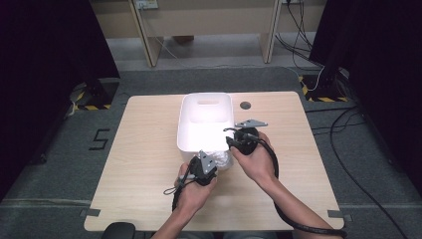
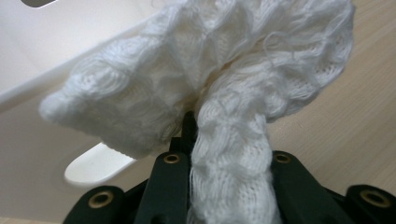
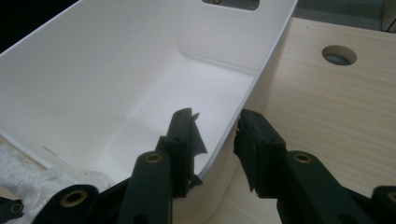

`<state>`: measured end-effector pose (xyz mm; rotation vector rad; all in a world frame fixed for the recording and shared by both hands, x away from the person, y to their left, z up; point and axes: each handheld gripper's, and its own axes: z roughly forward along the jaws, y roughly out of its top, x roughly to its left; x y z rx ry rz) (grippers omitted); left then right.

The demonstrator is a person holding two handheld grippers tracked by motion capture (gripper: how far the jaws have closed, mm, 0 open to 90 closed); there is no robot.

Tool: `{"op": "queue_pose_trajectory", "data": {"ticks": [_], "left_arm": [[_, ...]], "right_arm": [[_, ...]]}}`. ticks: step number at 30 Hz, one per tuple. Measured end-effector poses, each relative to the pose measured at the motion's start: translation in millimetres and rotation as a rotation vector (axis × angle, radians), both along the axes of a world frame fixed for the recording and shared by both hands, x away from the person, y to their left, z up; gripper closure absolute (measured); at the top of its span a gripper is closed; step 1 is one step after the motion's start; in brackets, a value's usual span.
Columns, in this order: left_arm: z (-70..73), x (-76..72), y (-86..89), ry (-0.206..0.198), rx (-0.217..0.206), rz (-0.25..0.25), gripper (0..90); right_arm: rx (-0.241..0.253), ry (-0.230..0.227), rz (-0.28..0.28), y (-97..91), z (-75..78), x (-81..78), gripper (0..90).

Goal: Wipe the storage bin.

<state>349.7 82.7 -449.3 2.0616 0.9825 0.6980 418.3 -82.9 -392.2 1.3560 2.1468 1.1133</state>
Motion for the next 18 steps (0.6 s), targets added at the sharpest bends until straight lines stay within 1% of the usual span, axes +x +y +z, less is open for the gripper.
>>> {"op": "queue_pose_trajectory", "data": {"ticks": [2,3,6,7,8,9,10,12,14,15,16,17,18], "left_arm": [[-0.5,-0.9,-1.1,-0.001,0.008,0.003,76.8],[-0.9,-1.0,-1.6,-0.004,0.003,0.005,76.8],[-0.4,-2.5,-1.5,-0.003,0.012,-0.002,76.8],[-1.0,-3.3,-2.5,-0.005,0.007,-0.002,76.8],[-1.2,-3.8,-2.9,-0.004,0.014,-0.006,76.8],[-1.6,-3.2,-2.9,-0.010,0.024,-0.017,76.8],[-2.8,-4.1,-4.2,0.007,0.009,-0.008,76.8],[-4.5,-4.2,-4.7,0.008,0.006,-0.011,76.8],[-7.3,-4.0,-5.5,0.023,0.004,-0.015,76.9],[-8.6,-3.4,-5.1,0.031,0.015,-0.020,76.9],[-10.7,-2.7,-5.7,0.028,0.006,-0.012,76.9],[-11.4,-1.9,-5.0,0.035,0.018,-0.017,76.9],[-12.5,-1.2,-5.4,0.037,0.015,-0.015,76.9]], "right_arm": [[-0.001,-0.001,0.000,-0.1,0.0,0.2,66.2],[-0.001,-0.002,0.001,-0.1,-0.1,0.4,66.3],[0.000,-0.002,0.001,0.1,-0.2,0.3,66.3],[0.000,-0.003,0.001,0.1,-0.2,0.3,66.3],[-0.001,-0.003,0.002,0.2,-0.2,0.4,66.3],[0.000,-0.001,0.000,0.4,-0.1,0.3,66.3],[0.000,-0.002,0.000,0.4,-0.1,0.3,66.3],[0.000,-0.003,0.002,0.1,-0.2,0.3,66.3],[0.001,-0.003,0.002,0.2,-0.2,0.3,66.3],[0.000,-0.002,0.001,0.3,-0.1,0.3,66.3],[0.000,-0.002,0.001,0.4,-0.1,0.3,66.3],[-0.001,-0.003,0.001,0.3,-0.2,0.3,66.4],[-0.002,-0.004,0.002,0.2,-0.2,0.3,66.3]]}}
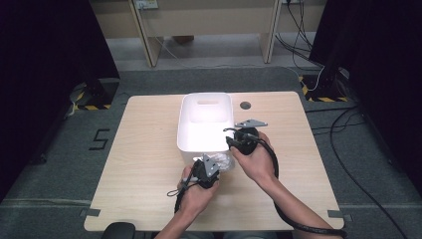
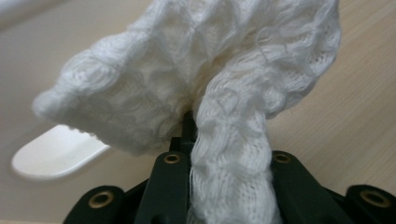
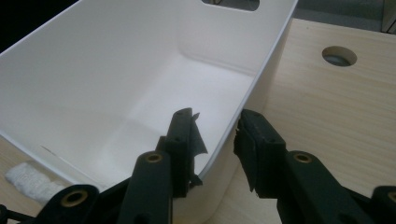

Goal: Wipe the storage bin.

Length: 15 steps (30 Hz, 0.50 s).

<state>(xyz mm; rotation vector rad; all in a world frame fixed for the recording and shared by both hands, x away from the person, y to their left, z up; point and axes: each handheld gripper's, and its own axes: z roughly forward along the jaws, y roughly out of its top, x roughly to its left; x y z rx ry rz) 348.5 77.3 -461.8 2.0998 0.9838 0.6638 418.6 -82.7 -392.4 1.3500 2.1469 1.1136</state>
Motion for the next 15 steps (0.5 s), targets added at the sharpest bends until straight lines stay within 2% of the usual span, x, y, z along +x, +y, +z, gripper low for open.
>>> {"op": "queue_pose_trajectory", "data": {"ticks": [5,15], "left_arm": [[-6.0,2.6,-1.5,0.015,0.002,-0.003,76.9],[-26.8,8.6,-2.9,0.058,0.033,-0.013,76.8]], "right_arm": [[0.000,0.001,0.000,0.0,0.0,0.0,66.3],[-0.001,-0.001,0.001,0.1,0.0,-0.1,66.2]]}}
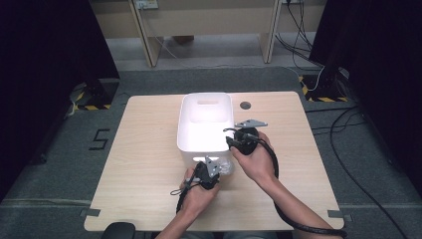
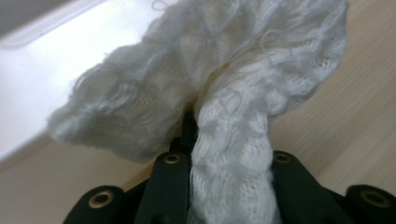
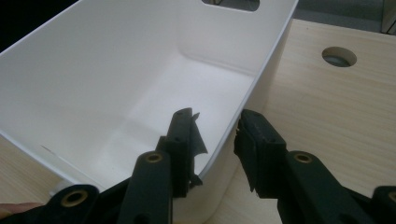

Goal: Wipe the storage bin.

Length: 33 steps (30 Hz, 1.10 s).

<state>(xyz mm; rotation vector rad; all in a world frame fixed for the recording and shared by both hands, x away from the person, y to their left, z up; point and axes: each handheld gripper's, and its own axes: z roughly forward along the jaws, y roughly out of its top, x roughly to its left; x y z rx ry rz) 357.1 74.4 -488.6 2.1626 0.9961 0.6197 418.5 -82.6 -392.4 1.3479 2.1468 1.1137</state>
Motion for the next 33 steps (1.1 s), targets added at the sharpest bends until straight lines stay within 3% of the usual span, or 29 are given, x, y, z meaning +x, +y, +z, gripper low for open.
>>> {"op": "queue_pose_trajectory", "data": {"ticks": [5,33], "left_arm": [[-5.7,1.7,-1.1,0.013,0.006,-0.003,76.9],[-7.4,4.7,-18.4,0.024,0.020,-0.035,76.9]], "right_arm": [[0.000,-0.001,0.002,0.1,0.0,0.1,66.2],[0.000,-0.002,0.003,0.0,-0.1,0.0,66.1]]}}
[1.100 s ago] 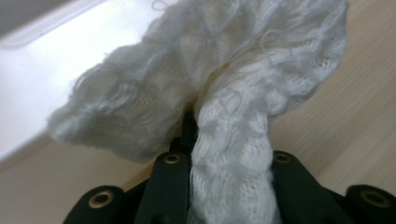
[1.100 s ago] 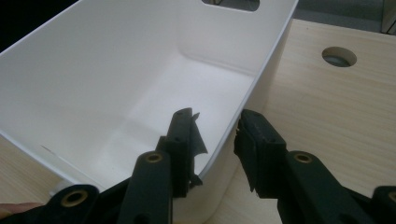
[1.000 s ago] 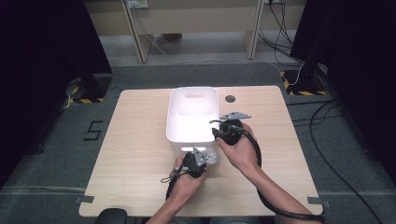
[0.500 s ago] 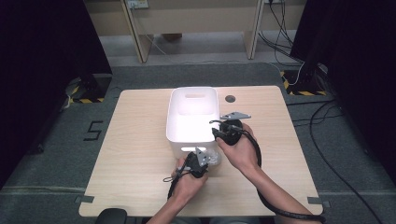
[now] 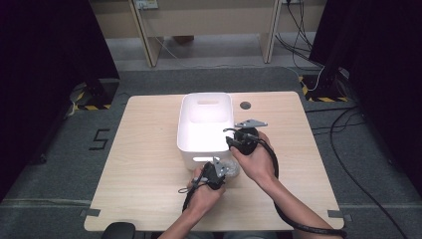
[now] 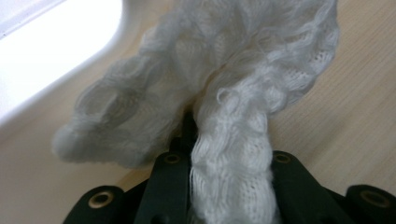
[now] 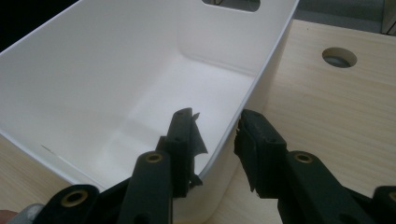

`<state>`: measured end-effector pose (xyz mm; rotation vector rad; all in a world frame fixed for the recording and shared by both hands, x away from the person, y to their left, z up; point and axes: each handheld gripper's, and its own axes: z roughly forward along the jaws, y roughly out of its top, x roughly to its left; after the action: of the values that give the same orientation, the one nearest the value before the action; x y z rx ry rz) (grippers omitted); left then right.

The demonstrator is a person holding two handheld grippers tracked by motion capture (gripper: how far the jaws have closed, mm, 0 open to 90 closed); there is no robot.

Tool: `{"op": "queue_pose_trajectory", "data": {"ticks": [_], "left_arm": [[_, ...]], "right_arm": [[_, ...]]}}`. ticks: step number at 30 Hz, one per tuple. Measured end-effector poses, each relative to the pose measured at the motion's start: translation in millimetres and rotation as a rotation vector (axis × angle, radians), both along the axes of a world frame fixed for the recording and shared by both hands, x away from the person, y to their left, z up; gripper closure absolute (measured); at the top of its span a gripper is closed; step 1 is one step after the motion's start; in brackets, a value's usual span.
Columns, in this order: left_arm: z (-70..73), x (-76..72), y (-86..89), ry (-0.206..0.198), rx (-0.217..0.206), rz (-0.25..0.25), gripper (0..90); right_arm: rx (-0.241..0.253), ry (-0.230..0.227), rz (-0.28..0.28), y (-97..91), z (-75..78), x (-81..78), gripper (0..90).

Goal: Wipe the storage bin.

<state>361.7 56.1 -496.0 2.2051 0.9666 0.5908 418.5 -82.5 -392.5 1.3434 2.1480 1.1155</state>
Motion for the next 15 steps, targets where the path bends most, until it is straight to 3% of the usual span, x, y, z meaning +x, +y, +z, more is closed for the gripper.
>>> {"op": "queue_pose_trajectory", "data": {"ticks": [6,15], "left_arm": [[1.2,-0.4,0.1,0.002,-0.003,0.000,76.9],[12.2,-1.9,-1.6,-0.019,-0.042,0.012,76.9]], "right_arm": [[0.000,0.000,0.000,0.0,0.0,0.0,66.1],[0.000,0.000,0.000,0.0,0.0,0.0,66.1]]}}
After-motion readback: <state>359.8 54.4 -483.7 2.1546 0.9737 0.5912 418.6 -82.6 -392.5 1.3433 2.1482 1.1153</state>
